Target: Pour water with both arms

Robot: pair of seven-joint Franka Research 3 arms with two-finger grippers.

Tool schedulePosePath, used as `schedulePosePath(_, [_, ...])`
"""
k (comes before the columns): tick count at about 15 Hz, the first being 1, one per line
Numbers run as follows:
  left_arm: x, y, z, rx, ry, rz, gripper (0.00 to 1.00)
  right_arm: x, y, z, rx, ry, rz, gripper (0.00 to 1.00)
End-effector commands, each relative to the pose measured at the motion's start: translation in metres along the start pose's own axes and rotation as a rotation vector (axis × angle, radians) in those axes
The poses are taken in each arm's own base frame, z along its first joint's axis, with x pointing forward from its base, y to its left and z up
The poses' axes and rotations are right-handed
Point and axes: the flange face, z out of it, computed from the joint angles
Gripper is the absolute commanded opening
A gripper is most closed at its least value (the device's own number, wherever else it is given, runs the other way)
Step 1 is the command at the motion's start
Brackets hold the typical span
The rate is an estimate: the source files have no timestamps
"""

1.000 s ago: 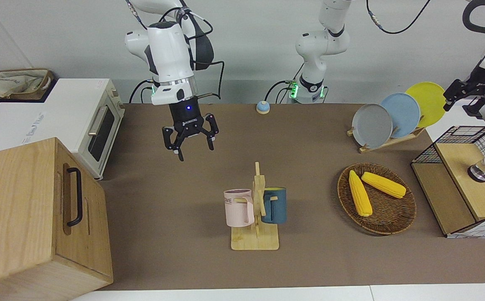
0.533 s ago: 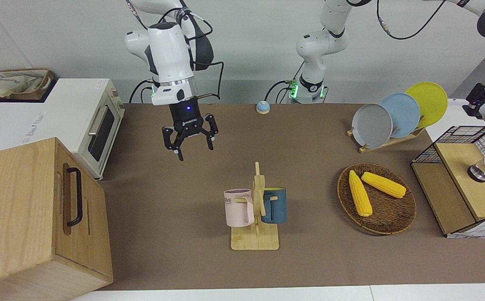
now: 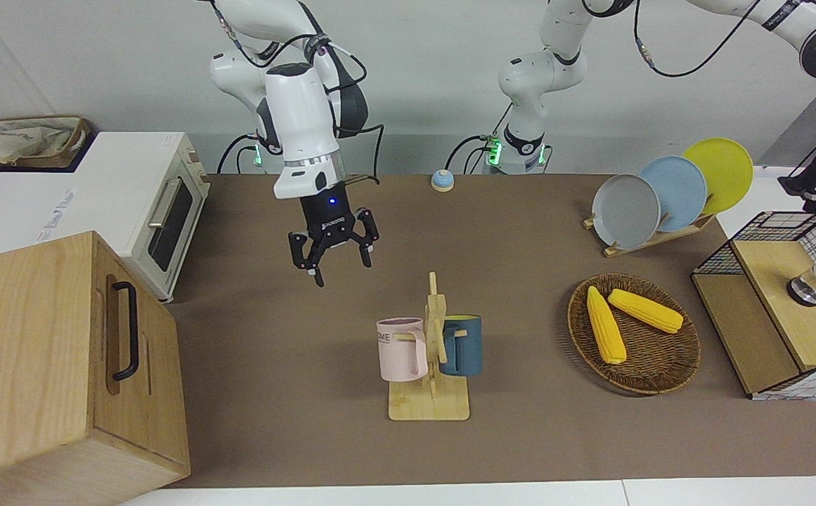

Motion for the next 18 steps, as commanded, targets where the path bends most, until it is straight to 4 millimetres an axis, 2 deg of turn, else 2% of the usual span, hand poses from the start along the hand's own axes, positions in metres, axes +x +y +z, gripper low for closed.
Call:
schedulePosePath(1, [0.01,-0.011,0.021,0.006,0.105,-0.002,0.99,0.018,-0.009,0.011,-0.028,0.023,-0.071,0.983])
schedulePosePath(6, [0.012,-0.017,0.055,-0.017,0.197,-0.01,0.99,0.024,-0.012,0.024,-0.083,0.018,-0.183,0.979])
schedulePosePath(9, [0.015,-0.017,0.063,0.002,0.232,-0.006,1.0,0.044,-0.013,0.03,-0.082,0.04,-0.196,0.979])
schedulePosePath(12, [0.021,-0.01,0.075,0.002,0.254,-0.012,1.0,0.056,-0.018,0.042,-0.074,0.05,-0.206,0.975])
schedulePosePath(18, [0.02,-0.008,0.099,-0.005,0.263,-0.008,1.0,0.052,-0.02,0.057,-0.083,0.035,-0.23,0.971])
